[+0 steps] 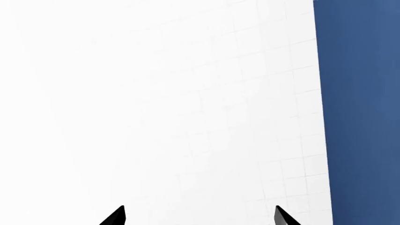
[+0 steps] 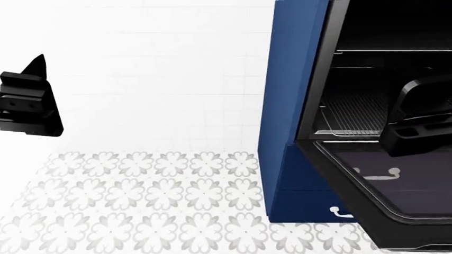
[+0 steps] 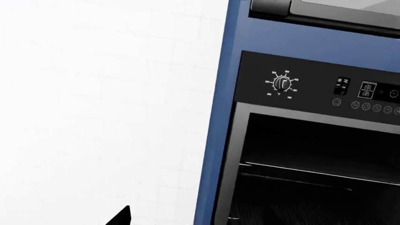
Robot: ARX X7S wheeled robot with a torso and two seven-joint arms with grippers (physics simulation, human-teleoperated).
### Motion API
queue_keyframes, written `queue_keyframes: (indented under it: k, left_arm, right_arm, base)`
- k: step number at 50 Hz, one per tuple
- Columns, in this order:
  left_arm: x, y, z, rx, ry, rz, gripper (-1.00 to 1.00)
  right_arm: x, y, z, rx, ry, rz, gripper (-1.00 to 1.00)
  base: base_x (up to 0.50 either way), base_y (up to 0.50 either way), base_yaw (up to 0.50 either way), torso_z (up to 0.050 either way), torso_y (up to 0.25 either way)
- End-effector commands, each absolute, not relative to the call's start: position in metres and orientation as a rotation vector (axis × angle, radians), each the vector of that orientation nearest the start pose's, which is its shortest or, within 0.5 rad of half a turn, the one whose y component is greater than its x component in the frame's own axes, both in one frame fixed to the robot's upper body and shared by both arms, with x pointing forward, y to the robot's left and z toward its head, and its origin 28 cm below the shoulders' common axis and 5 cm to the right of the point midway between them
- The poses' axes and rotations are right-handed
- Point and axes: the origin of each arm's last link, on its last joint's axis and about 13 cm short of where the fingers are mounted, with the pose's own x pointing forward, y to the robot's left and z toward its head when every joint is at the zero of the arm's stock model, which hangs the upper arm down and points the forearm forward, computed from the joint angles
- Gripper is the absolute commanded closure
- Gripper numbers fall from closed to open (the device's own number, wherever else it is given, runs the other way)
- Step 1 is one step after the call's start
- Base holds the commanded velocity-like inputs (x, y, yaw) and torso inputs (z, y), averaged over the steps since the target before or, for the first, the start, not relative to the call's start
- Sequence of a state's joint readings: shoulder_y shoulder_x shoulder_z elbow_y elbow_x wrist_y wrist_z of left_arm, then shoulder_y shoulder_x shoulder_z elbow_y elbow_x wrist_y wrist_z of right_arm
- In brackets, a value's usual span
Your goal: Fully slide the bottom oven rack out.
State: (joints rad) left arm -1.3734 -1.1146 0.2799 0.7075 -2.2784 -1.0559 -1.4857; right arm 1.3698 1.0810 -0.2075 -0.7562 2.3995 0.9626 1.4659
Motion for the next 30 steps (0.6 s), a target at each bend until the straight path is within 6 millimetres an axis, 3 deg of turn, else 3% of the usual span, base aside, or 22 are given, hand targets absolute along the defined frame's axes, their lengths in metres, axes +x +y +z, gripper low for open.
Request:
queue_keyframes:
  k: [1,14,30]
  left_arm:
    - [0.1256,0.2662,0.344,0.211,-0.056,0.078,-1.0]
    - [0.1298,0.262,0.3492,0.292,-0.046,0.175,-1.0]
    - [0.1317,0.262,0.3491,0.266,-0.019,0.14,-1.0]
  right_arm:
    - [0.114,-0.1547,0.3439,-0.126,-0.079,0.022,-1.0]
    - [0.118,-0.159,0.3364,-0.109,-0.061,0.014,-1.0]
    - [0.1174,-0.1598,0.3347,-0.1,-0.054,0.007,-1.0]
  base:
    - [0.0,-0.5,0.0,0.0,0.0]
    - [0.0,-0.5,0.0,0.0,0.0]
    - [0.0,-0.5,0.0,0.0,0.0]
